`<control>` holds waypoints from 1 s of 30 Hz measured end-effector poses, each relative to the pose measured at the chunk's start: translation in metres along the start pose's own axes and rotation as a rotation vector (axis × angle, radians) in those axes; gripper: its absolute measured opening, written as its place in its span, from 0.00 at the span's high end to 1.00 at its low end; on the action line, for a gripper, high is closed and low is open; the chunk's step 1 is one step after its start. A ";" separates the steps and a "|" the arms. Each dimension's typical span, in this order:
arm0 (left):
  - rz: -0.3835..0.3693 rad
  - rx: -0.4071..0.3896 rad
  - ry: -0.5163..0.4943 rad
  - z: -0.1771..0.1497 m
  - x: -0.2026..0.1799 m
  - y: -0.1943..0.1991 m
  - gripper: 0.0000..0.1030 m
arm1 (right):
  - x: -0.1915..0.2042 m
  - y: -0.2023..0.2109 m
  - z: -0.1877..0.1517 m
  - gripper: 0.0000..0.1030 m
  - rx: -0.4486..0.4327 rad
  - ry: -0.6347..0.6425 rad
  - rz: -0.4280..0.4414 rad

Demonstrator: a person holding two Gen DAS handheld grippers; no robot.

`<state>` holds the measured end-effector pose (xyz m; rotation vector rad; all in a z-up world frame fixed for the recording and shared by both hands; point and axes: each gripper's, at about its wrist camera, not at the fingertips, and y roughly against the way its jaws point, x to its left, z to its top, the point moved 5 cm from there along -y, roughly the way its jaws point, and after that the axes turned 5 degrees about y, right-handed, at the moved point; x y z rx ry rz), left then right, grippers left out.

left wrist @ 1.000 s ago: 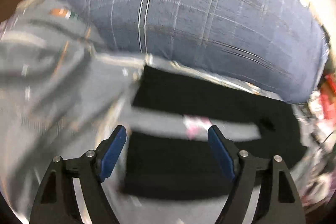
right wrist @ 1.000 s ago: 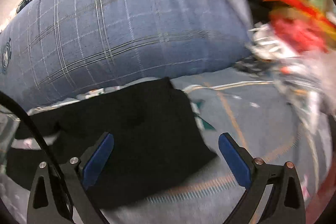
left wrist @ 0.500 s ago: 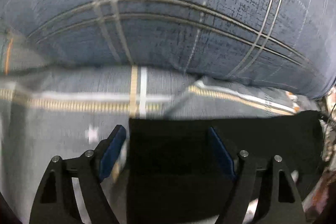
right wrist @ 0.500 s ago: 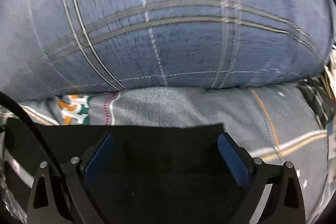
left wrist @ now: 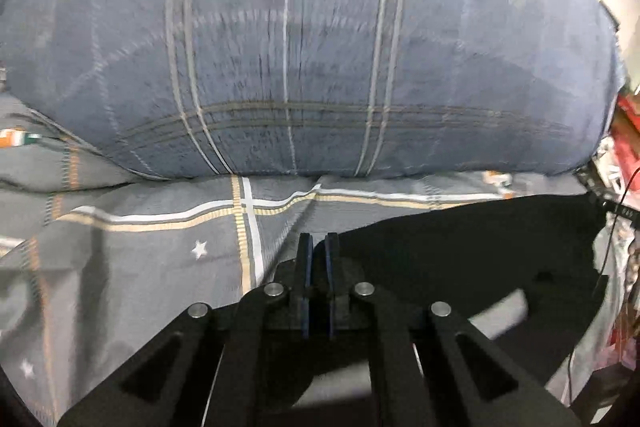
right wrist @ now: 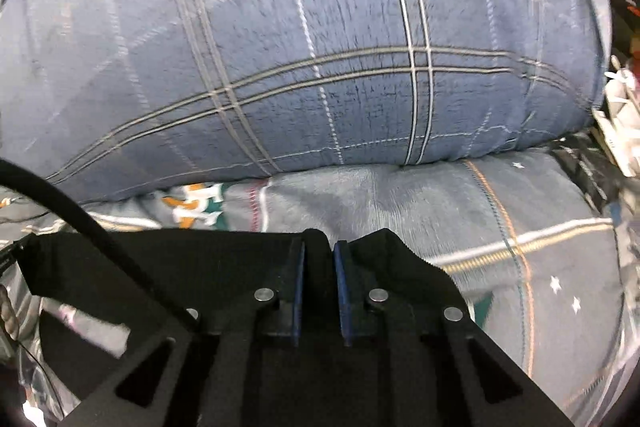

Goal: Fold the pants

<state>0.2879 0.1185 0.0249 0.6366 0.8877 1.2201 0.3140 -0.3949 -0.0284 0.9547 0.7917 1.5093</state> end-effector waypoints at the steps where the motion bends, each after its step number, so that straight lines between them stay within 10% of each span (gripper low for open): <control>1: -0.004 -0.026 0.001 -0.005 0.002 0.014 0.95 | 0.000 0.007 -0.002 0.85 -0.008 0.003 0.001; 9: 0.053 -0.193 -0.114 -0.096 -0.015 0.092 0.94 | -0.002 0.063 -0.085 0.88 -0.064 -0.070 0.130; 18: 0.113 -0.021 0.053 -0.219 0.061 0.096 0.92 | -0.066 0.066 -0.229 0.87 0.103 -0.170 -0.008; 22: -0.011 -0.015 0.241 -0.221 0.090 0.105 0.89 | -0.080 0.089 -0.228 0.67 0.028 -0.237 0.007; 24: -0.112 -0.001 0.316 -0.223 0.087 0.106 0.70 | -0.076 0.096 -0.220 0.50 -0.008 -0.248 0.020; 30: -0.378 0.087 0.494 -0.207 0.062 0.078 0.51 | -0.041 0.084 -0.202 0.47 -0.013 -0.287 0.190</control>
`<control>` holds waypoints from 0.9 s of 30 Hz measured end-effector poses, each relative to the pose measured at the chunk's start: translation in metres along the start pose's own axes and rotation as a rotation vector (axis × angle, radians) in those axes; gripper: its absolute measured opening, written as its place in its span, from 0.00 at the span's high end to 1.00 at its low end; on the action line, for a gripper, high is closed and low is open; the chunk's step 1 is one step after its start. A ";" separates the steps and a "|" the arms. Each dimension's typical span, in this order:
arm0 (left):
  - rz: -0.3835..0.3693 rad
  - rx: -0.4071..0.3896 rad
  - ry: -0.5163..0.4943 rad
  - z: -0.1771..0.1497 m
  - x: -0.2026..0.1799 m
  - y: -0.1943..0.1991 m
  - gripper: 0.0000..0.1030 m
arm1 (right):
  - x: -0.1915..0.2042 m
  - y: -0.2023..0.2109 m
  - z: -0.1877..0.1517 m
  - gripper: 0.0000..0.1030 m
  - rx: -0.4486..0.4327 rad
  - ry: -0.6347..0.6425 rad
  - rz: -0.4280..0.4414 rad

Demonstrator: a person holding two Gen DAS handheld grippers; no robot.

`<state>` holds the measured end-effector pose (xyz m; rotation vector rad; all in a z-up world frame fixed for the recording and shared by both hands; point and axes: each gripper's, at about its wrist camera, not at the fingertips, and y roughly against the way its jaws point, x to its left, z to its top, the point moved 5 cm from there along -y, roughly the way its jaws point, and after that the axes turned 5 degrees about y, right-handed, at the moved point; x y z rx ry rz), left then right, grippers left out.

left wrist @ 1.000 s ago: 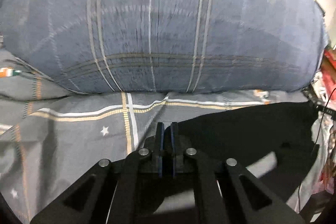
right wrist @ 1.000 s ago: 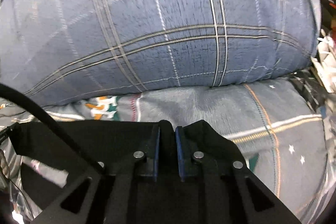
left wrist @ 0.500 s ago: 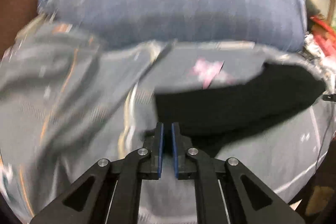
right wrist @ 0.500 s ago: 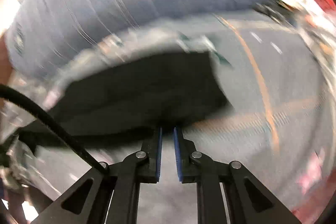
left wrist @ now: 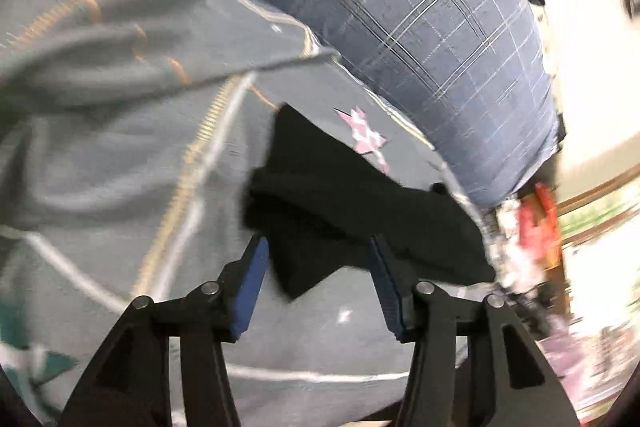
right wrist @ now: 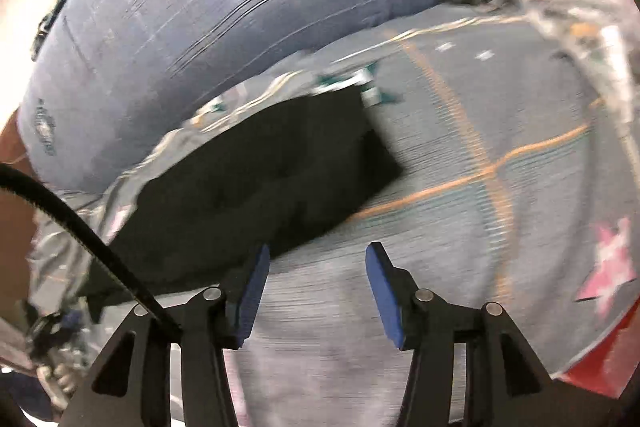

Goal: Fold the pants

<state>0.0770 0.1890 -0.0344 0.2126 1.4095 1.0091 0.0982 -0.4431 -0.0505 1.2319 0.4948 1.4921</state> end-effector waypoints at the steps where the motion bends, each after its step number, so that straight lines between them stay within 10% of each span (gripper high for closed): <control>1: 0.009 0.014 0.005 0.002 -0.002 -0.006 0.51 | 0.005 -0.006 0.000 0.47 0.009 -0.020 0.032; 10: 0.103 0.070 -0.007 0.021 -0.016 -0.045 0.50 | -0.012 -0.024 0.012 0.45 -0.030 -0.277 0.077; 12: 0.134 0.051 -0.008 0.024 -0.016 -0.045 0.82 | -0.015 -0.032 0.015 0.44 -0.022 -0.301 0.059; 14: 0.144 0.040 -0.023 0.024 -0.019 -0.043 0.92 | -0.017 -0.037 0.018 0.56 -0.025 -0.305 0.042; 16: 0.134 0.012 -0.023 0.023 -0.025 -0.039 0.94 | -0.013 -0.037 0.023 0.75 -0.026 -0.279 0.033; 22: 0.107 -0.066 -0.091 0.065 -0.075 -0.031 0.95 | 0.014 -0.020 0.041 0.79 -0.035 -0.117 -0.042; 27: 0.043 -0.192 -0.237 0.092 -0.143 -0.003 0.95 | 0.024 0.008 0.065 0.81 -0.127 -0.121 0.066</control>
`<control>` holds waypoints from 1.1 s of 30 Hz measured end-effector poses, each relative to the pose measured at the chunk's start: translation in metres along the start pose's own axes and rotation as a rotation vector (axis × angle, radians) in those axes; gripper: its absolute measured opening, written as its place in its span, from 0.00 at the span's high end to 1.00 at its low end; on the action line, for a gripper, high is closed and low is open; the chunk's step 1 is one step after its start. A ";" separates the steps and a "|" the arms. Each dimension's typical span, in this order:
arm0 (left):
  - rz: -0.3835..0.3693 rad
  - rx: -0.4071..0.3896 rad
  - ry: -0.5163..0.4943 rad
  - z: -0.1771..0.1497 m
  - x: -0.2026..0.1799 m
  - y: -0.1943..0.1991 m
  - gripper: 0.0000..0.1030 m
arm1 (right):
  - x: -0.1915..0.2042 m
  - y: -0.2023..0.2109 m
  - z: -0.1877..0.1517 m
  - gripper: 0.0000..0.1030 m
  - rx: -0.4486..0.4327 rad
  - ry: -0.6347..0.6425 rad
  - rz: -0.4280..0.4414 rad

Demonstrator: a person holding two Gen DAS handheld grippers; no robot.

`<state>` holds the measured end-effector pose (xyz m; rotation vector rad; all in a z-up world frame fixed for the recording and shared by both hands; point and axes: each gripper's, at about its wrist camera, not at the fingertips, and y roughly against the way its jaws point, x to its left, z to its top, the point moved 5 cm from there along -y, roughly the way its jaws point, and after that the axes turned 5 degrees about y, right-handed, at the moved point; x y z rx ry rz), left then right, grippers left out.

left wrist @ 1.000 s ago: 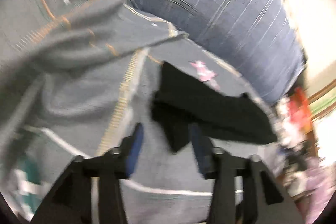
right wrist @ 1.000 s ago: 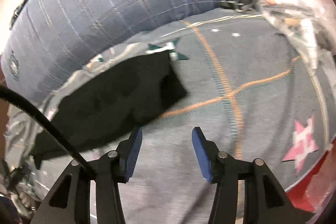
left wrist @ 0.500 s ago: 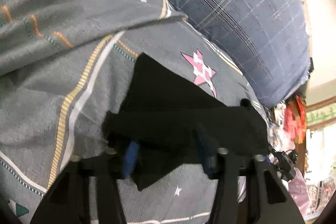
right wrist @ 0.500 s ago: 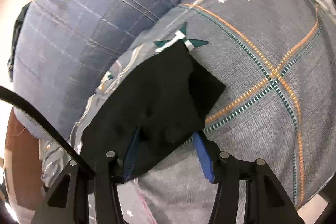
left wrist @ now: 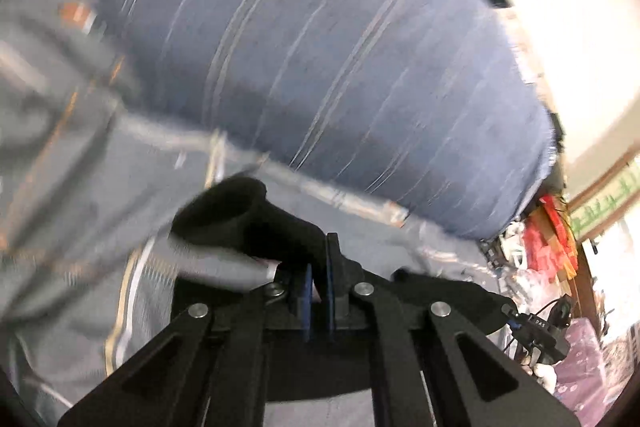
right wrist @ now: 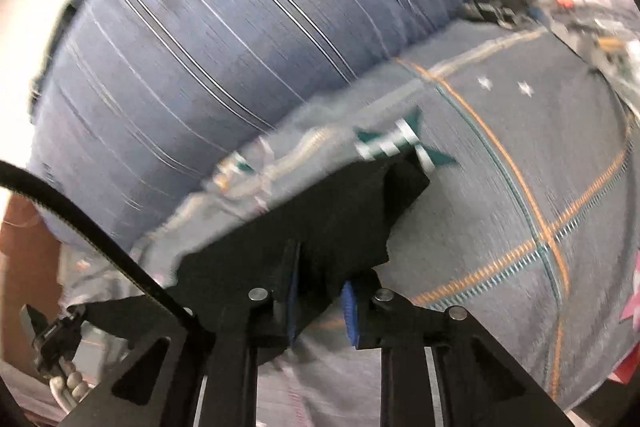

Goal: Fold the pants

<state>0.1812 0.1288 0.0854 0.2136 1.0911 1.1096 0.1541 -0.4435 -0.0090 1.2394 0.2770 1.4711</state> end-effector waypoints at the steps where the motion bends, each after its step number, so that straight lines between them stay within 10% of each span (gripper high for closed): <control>1: -0.009 -0.022 -0.024 0.001 -0.006 0.007 0.95 | 0.003 0.004 0.001 0.80 -0.017 -0.002 0.026; 5: 0.038 0.003 -0.039 -0.026 0.017 0.005 0.94 | -0.006 0.006 -0.015 0.80 -0.005 -0.004 0.036; 10: 0.159 0.216 0.148 -0.103 0.114 -0.036 0.94 | -0.072 -0.026 -0.065 0.82 0.115 -0.157 0.004; 13: 0.103 0.182 0.179 -0.112 0.121 -0.023 0.93 | -0.085 -0.024 -0.068 0.83 0.084 -0.237 0.086; 29: 0.269 0.026 0.156 -0.097 0.156 0.050 0.68 | -0.080 0.024 -0.050 0.61 -0.040 -0.072 -0.290; 33: 0.248 0.003 0.145 -0.096 0.143 0.045 0.61 | -0.052 0.053 -0.039 0.61 -0.139 -0.024 -0.247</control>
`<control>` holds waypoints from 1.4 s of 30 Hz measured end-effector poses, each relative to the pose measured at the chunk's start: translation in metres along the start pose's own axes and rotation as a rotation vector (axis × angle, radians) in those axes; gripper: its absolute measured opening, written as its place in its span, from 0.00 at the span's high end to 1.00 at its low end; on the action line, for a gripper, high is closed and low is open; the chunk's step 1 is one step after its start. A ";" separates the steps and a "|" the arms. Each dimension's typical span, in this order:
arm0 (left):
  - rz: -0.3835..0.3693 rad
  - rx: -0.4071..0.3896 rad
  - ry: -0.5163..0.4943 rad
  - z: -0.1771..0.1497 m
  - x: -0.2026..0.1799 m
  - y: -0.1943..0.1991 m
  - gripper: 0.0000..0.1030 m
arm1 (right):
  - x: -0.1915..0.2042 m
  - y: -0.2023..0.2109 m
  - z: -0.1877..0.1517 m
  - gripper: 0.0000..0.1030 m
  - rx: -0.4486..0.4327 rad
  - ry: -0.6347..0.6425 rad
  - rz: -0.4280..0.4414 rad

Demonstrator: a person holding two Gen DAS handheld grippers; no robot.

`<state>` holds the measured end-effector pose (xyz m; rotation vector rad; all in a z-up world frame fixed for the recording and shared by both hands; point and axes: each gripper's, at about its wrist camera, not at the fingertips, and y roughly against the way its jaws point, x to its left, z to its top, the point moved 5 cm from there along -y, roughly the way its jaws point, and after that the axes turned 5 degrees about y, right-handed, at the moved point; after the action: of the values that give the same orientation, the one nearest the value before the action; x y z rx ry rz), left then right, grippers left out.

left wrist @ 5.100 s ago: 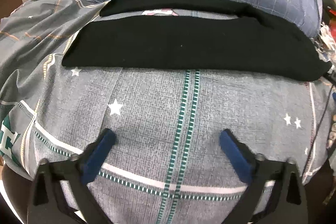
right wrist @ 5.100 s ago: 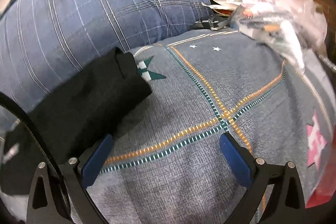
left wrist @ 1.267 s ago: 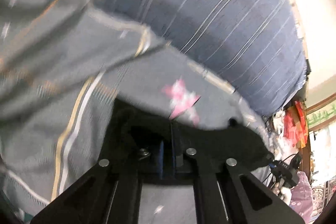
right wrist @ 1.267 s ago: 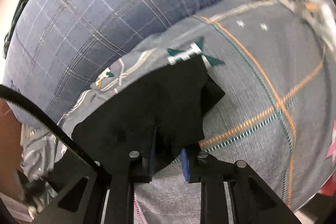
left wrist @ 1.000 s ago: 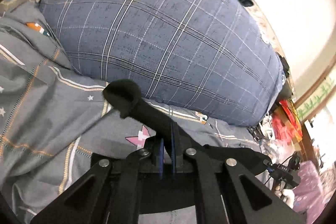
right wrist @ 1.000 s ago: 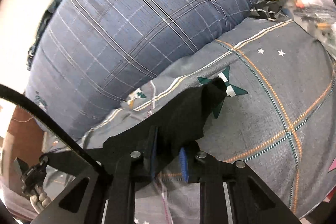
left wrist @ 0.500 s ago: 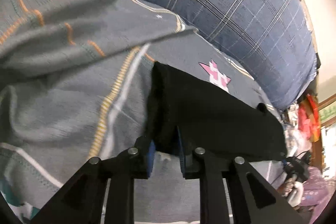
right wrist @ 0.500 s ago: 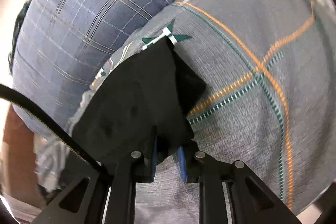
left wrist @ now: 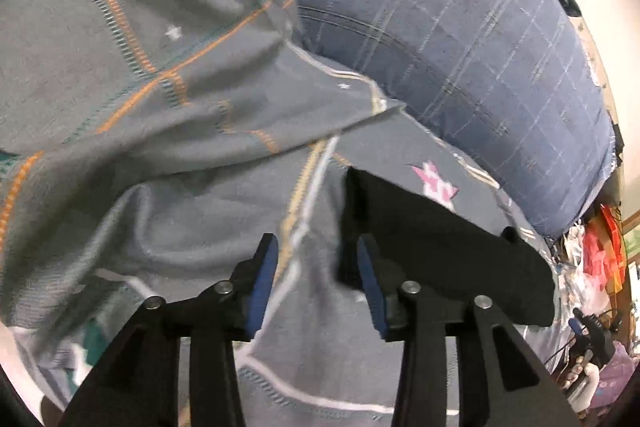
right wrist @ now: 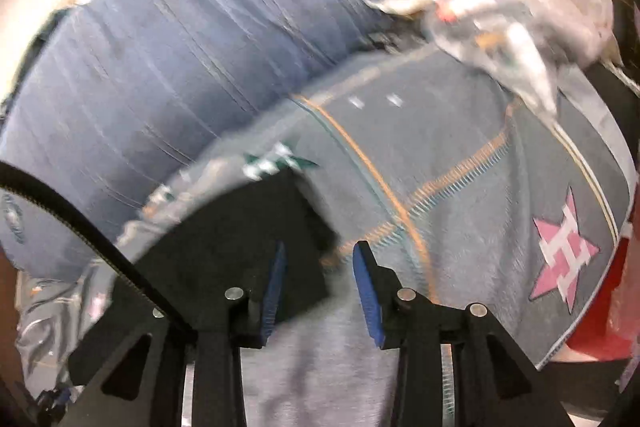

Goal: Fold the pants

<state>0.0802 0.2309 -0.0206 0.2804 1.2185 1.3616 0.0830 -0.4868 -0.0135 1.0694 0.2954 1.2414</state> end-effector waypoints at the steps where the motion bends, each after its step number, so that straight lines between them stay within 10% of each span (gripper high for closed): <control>1: -0.007 0.003 -0.006 -0.003 -0.008 -0.005 0.60 | 0.011 0.002 0.003 0.59 -0.007 0.015 0.024; 9: -0.017 0.073 -0.094 -0.035 -0.050 -0.048 0.60 | 0.129 -0.050 -0.041 0.50 0.186 0.113 0.336; 14: -0.062 0.100 -0.102 -0.056 -0.037 -0.049 0.61 | 0.171 -0.099 -0.088 0.48 0.360 0.153 0.333; 20: -0.170 0.056 -0.002 -0.070 -0.001 -0.026 0.60 | 0.243 -0.078 -0.097 0.36 0.316 0.434 0.281; 30: -0.338 0.016 0.115 -0.077 0.026 -0.018 0.60 | 0.451 -0.080 -0.184 0.36 0.501 0.759 0.516; 37: -0.371 -0.001 0.145 -0.071 0.030 -0.021 0.60 | 0.553 -0.107 -0.253 0.36 0.533 1.076 0.318; 42: -0.380 -0.009 0.158 -0.071 0.032 -0.020 0.60 | 0.555 -0.136 -0.274 0.36 0.547 1.215 0.120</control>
<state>0.0283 0.2184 -0.0811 -0.0665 1.3180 1.0713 0.1732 0.1384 -0.0678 0.6358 1.5782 1.8667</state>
